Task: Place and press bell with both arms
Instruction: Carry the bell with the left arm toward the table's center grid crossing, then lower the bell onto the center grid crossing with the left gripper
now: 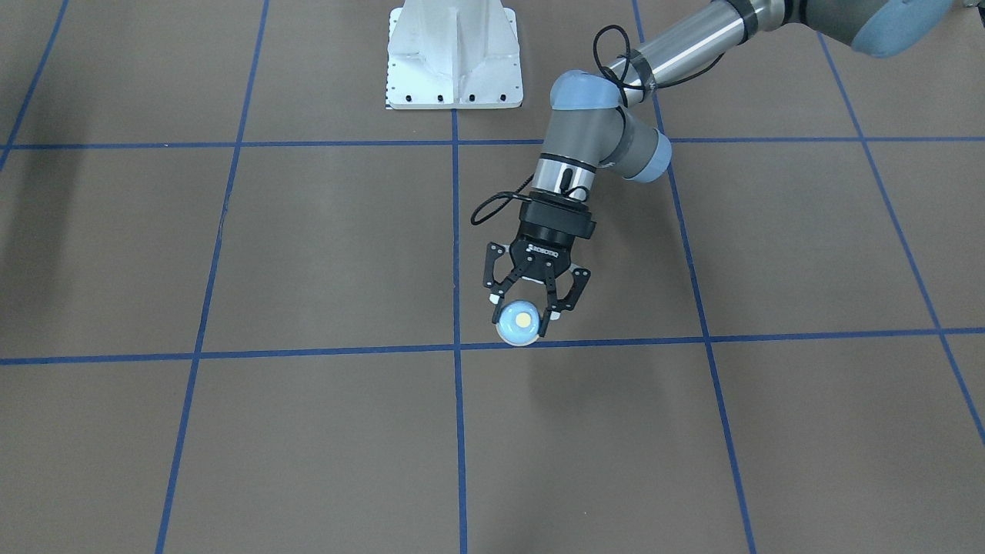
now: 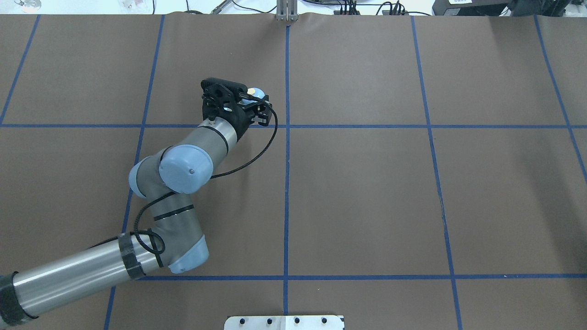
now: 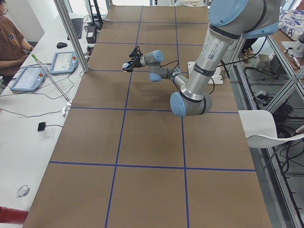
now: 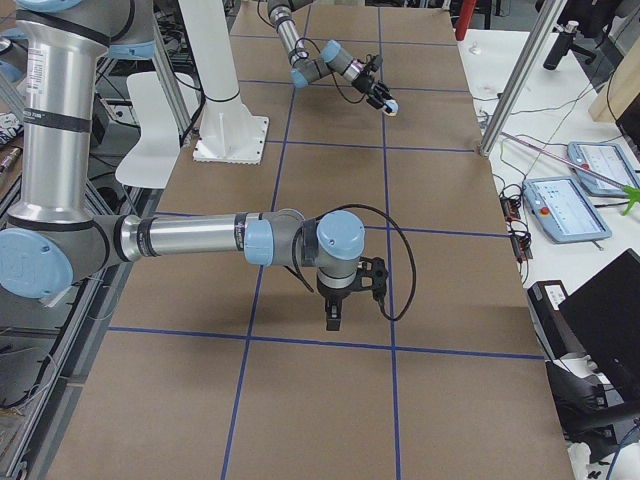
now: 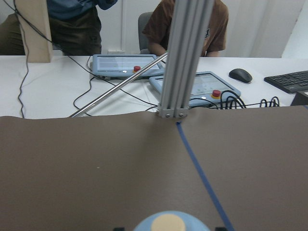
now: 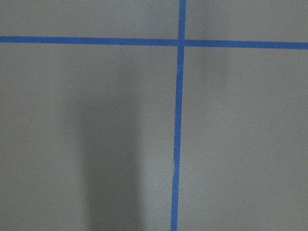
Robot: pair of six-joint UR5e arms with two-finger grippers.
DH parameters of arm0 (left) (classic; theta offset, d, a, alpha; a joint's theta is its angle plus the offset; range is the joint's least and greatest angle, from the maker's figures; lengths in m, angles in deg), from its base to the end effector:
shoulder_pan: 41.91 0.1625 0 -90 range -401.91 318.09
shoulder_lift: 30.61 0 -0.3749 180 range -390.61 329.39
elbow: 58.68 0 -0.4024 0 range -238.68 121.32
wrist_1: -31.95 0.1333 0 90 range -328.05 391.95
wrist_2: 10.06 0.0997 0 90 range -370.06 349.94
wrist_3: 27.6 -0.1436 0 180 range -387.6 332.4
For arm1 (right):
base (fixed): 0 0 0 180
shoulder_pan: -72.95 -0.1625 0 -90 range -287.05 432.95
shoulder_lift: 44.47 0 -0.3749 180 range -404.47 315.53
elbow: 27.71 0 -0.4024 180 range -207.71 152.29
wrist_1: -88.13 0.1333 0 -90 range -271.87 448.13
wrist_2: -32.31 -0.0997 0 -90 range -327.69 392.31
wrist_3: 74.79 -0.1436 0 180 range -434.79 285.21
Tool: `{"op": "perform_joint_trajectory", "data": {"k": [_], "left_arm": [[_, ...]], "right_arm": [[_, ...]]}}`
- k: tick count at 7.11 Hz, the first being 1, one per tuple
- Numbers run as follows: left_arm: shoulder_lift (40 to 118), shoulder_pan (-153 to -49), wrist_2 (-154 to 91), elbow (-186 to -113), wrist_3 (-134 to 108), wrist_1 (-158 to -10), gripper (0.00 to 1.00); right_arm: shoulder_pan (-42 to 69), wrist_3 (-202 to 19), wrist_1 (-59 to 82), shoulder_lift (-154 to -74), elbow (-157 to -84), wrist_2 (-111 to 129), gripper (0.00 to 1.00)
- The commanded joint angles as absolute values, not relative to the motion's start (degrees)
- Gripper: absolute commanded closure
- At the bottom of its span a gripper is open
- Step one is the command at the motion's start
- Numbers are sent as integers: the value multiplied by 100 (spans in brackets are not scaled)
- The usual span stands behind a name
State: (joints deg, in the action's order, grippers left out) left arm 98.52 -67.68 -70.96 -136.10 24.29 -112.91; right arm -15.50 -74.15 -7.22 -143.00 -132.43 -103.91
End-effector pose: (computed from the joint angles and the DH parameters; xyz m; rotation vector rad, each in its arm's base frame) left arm 0.5740 -0.5027 0.1936 1.0842 0.9515 -0.1838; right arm 0.0176 -0.4462 0.5877 0.0075 -0.8068 -0.0420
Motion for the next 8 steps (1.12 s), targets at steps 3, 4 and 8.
{"op": "perform_joint_trajectory", "data": {"k": [3,4,8], "left_arm": [[10878,-6256,-6517,-12285,2355,-11518,100],[10879,-6256,-6525,-12189,2347,-11518,100],[10966,-6282,-6517,-11889,2338,-11501,100]], "right_arm": [[-1547,-7417,-680,-14230,-13247,-10533,0],[-1547,-7417,-680,-14221,-13247,-10533,0],[-1538,-7426,-680,-14203,-13256,-10542,0]]}}
